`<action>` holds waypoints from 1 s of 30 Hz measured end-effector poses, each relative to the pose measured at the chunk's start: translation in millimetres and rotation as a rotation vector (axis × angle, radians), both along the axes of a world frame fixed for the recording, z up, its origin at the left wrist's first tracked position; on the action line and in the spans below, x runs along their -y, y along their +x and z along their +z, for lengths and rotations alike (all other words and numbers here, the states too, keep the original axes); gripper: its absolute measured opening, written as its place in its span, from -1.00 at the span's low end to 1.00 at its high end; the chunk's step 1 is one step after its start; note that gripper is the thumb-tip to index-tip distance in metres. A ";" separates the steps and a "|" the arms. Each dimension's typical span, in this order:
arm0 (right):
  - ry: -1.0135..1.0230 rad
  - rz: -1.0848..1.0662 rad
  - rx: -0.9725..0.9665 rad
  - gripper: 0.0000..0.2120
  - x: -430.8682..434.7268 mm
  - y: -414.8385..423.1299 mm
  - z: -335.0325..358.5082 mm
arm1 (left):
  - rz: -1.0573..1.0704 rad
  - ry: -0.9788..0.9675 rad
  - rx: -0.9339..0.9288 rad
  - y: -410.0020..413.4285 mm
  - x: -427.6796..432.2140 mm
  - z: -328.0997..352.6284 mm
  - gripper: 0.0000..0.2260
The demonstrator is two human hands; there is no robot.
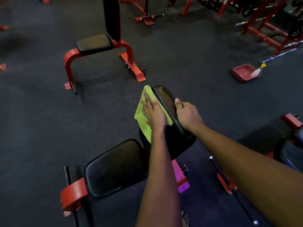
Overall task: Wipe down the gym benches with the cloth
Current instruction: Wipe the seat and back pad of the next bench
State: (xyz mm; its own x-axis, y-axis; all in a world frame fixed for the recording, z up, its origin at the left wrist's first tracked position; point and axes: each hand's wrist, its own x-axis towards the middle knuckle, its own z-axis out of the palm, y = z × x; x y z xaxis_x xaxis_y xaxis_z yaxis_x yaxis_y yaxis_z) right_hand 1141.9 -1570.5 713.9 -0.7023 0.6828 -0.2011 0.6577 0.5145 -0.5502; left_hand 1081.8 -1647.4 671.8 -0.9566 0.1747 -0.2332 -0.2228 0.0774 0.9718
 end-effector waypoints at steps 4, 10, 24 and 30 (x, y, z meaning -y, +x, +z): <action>0.005 0.013 -0.013 -0.45 -1.9 -0.1 -1.3 | -0.022 0.005 -0.101 28.6 5.2 -17.9 -0.57; -0.001 -0.001 -0.011 -0.45 -2.7 -1.6 -3.4 | 0.006 -0.031 -0.030 -22.6 3.7 -36.8 -0.58; 0.006 0.002 -0.035 -0.42 -1.9 -1.2 -4.5 | -0.004 -0.042 0.101 -8.4 7.7 -38.2 -0.55; 0.011 -0.001 -0.041 -0.42 -1.0 -1.0 -3.4 | 0.007 0.055 0.039 63.5 17.4 -29.7 -0.55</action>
State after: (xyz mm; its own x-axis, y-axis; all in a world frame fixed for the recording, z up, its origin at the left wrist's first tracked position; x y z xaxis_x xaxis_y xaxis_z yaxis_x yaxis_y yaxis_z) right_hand 1140.9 -1569.5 710.5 -0.7090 0.6856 -0.1650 0.6354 0.5196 -0.5712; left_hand 1145.3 -1664.7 642.1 -0.9483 0.1818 -0.2603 -0.2606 0.0226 0.9652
